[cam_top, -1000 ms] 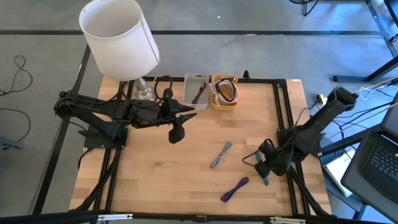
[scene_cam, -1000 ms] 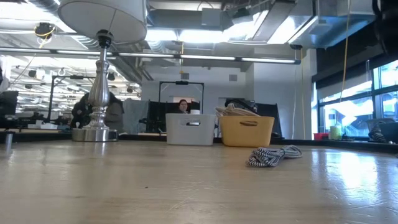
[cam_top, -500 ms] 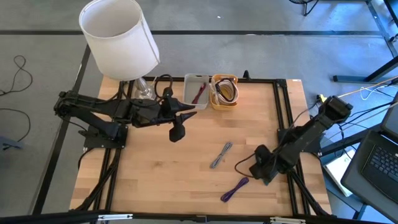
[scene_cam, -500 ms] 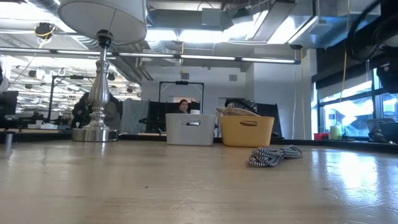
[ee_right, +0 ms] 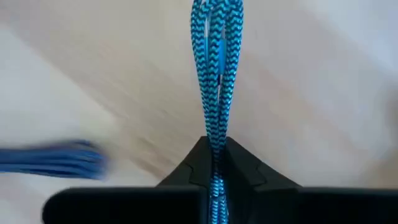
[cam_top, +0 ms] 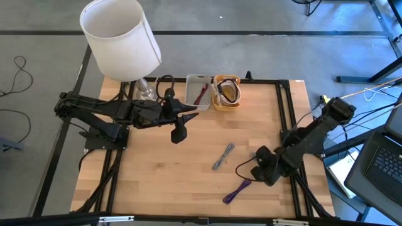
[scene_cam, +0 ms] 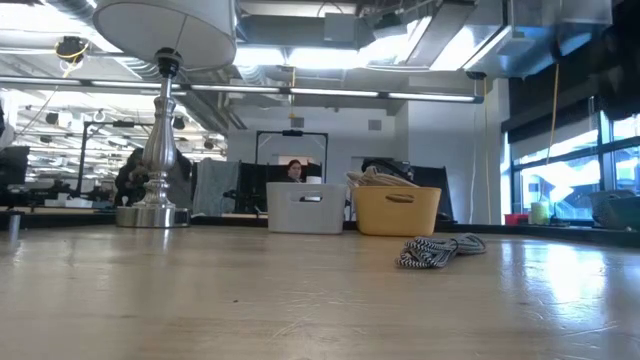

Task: Pick & Place USB Port
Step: Put the light blue USB cable into the gray bin

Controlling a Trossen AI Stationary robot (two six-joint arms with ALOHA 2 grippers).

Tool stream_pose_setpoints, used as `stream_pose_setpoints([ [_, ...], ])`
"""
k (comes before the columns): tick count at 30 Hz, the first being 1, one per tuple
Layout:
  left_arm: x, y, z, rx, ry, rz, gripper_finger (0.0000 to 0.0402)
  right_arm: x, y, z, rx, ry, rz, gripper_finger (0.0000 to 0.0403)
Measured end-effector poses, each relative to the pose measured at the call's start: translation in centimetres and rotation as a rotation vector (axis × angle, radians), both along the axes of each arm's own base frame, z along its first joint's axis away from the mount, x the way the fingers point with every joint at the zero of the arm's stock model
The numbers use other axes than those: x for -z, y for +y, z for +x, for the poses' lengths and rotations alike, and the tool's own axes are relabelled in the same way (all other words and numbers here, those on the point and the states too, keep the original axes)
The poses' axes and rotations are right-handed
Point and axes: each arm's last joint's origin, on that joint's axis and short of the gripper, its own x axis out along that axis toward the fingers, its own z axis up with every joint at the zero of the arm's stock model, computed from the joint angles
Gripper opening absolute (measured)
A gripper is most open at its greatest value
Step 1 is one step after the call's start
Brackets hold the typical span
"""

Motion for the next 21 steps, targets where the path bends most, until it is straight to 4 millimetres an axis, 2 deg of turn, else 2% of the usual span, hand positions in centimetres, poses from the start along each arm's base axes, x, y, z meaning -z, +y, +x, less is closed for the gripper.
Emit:
stream_pose_setpoints([
  [3, 0.0, 0.0, 0.0, 0.000, 0.000, -0.003, 0.0086, -4.5, -0.2, 1.0, -0.014, -0.162, -0.078, 0.0017],
  [9, -0.1, 0.7, 0.2, -0.019, -0.031, -0.051, 0.0086, -16.7, -1.8, 2.2, -0.173, -0.649, -0.325, 0.0017],
  [11, -0.4, 1.0, 0.4, 0.030, -0.064, -0.078, 0.0086, -19.9, -2.8, 2.2, -0.233, -0.738, -0.391, 0.0017],
  [15, -1.4, 1.4, 1.3, 0.194, -0.182, -0.103, 0.0086, -23.8, -4.4, 2.7, -0.353, -0.845, -0.449, 0.0017],
  [21, -1.9, 2.0, 3.2, 0.379, -0.328, -0.089, 0.0091, -26.7, -5.9, 4.5, -0.495, -1.009, -0.504, 0.0017],
])
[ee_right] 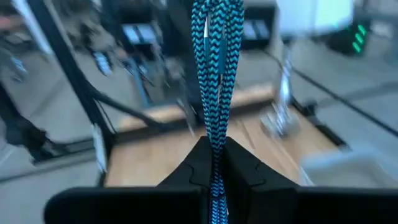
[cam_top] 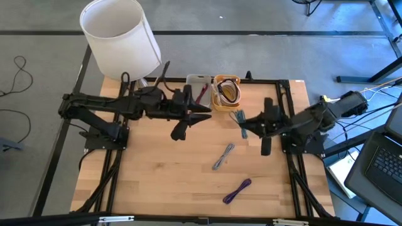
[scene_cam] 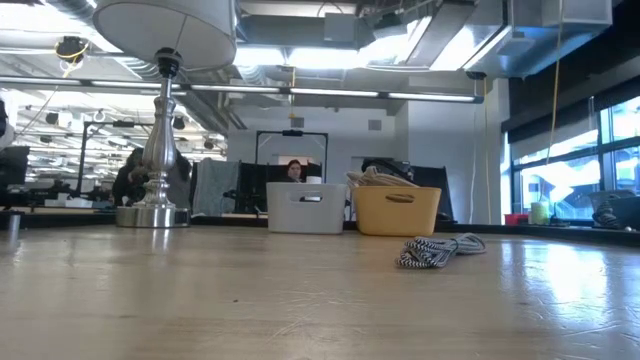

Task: Pick & Place USB Port
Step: Put the light blue USB cable into the gray bin

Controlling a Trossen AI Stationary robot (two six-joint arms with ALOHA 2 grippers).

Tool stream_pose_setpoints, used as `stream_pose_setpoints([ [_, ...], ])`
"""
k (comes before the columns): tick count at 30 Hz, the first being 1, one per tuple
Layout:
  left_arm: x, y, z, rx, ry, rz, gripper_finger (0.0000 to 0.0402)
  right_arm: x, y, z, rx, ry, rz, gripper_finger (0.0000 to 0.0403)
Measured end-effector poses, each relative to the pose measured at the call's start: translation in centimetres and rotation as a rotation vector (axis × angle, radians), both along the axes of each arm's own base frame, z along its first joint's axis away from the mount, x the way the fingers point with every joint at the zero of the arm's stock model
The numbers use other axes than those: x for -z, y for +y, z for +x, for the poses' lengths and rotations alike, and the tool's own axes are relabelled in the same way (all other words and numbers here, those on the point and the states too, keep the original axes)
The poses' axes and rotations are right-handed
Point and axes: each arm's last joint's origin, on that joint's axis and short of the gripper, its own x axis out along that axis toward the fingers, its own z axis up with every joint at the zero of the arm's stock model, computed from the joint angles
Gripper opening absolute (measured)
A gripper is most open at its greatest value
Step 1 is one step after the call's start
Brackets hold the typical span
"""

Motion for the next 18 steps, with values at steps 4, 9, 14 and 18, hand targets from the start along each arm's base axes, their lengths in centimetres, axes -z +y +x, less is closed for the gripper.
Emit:
stream_pose_setpoints([
  [4, 0.6, 0.2, 1.0, 0.001, -0.005, 0.001, 0.0096, -1.1, -0.8, 0.9, -0.054, -0.090, -0.040, 0.0017],
  [9, 0.8, 0.1, 1.6, 0.001, -0.037, -0.001, 0.0107, -0.8, -1.7, 2.1, -0.089, -0.084, -0.047, 0.0017],
  [14, 0.6, 0.1, 1.6, 0.003, -0.052, -0.012, 0.0130, -0.1, -2.3, 3.9, -0.134, -0.058, -0.052, 0.0017],
  [18, 0.6, 0.1, 1.6, 0.008, -0.051, -0.046, 0.0162, -0.1, -3.0, 4.6, -0.162, -0.079, -0.043, 0.0017],
])
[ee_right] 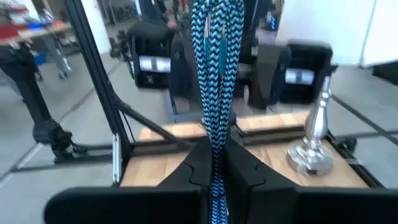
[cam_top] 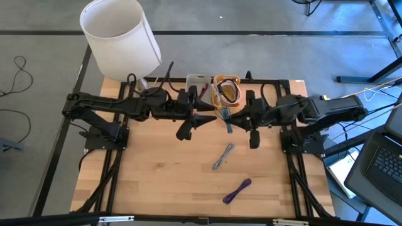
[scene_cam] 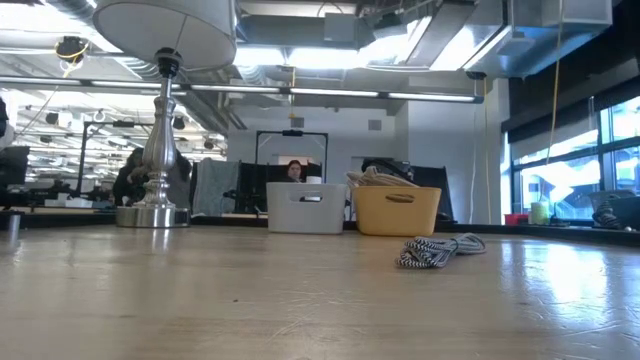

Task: Pick & Place USB Port
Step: Put the light blue USB cable into the gray bin

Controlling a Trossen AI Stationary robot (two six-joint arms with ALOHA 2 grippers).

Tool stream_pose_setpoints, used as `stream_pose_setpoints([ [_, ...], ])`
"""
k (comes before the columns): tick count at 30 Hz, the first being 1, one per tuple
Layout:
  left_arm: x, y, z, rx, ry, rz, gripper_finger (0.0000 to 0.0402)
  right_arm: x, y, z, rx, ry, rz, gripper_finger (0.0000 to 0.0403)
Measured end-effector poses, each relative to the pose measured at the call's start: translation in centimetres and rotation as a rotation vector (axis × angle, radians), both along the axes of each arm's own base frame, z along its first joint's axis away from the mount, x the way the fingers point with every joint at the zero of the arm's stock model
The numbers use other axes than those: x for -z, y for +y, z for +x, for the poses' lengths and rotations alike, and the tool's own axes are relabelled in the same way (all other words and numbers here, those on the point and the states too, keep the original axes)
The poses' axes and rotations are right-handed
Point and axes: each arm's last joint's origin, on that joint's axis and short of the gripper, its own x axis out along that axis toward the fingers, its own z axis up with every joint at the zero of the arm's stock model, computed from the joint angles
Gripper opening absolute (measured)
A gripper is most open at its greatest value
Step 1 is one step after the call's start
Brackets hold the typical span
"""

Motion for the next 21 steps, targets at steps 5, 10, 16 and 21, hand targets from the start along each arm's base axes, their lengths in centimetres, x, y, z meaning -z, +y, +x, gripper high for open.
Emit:
stream_pose_setpoints([
  [5, 0.0, 0.0, 0.0, 0.003, 0.000, -0.004, 0.0192, -0.2, -0.8, 0.6, -0.016, -0.035, -0.016, 0.0017],
  [10, 0.0, 0.0, 0.0, 0.004, -0.001, 0.012, 0.0197, -0.2, -1.6, 1.6, -0.049, -0.066, -0.014, 0.0016],
  [16, 0.0, 0.0, 0.0, 0.002, -0.002, 0.022, 0.0195, 0.7, -2.1, 3.2, -0.107, -0.048, 0.008, 0.0016],
  [21, 0.0, 0.0, 0.0, -0.024, -0.002, 0.038, 0.0181, 1.2, -2.2, 4.1, -0.128, -0.036, 0.022, 0.0016],
])
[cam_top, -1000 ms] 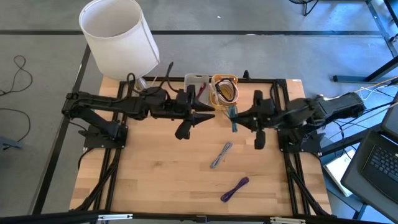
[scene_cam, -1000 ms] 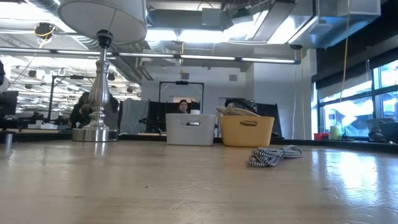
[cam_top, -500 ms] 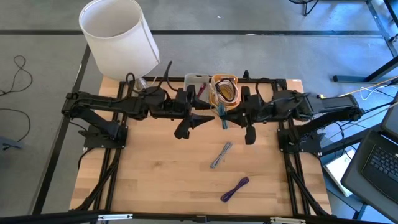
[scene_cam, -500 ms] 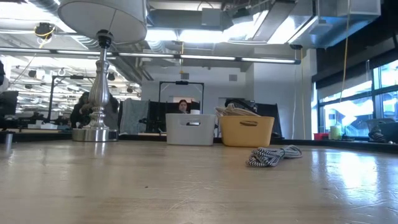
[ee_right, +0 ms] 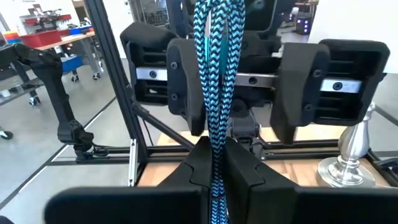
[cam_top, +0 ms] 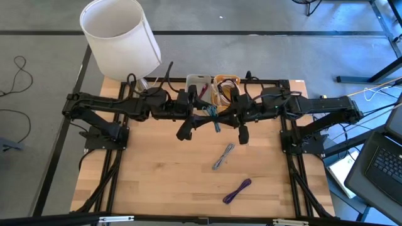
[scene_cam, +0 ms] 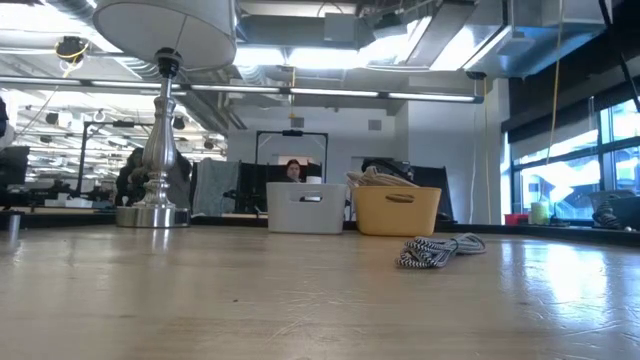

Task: Pick & Place USB Port
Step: Put the light blue USB cable into the gray bin

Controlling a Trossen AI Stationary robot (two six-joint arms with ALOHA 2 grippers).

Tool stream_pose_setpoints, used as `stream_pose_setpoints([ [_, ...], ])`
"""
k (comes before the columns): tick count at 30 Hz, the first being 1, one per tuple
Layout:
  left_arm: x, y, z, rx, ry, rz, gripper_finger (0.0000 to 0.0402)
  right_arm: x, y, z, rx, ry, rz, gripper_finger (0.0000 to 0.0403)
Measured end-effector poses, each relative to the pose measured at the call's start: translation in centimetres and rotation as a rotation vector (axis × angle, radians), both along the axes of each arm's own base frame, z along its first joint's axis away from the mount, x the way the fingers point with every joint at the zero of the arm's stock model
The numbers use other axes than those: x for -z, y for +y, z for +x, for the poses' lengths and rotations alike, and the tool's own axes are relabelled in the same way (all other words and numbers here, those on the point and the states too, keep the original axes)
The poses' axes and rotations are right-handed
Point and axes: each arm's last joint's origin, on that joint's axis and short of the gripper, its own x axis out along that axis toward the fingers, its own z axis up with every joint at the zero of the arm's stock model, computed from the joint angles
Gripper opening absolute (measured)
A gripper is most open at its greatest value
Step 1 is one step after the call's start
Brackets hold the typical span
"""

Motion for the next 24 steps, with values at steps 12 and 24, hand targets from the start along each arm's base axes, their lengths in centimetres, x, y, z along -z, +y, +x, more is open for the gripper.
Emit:
stream_pose_setpoints([
  [12, 0.0, 0.1, 0.0, 0.029, -0.004, 0.073, 0.0014, 0.0, 0.0, 0.1, -0.008, -0.006, -0.021, 0.0024],
  [24, 0.1, 0.2, 0.0, 0.013, 0.006, 0.072, 0.0013, -1.5, -1.2, -5.6, 0.161, 0.103, -0.141, 0.0194],
])
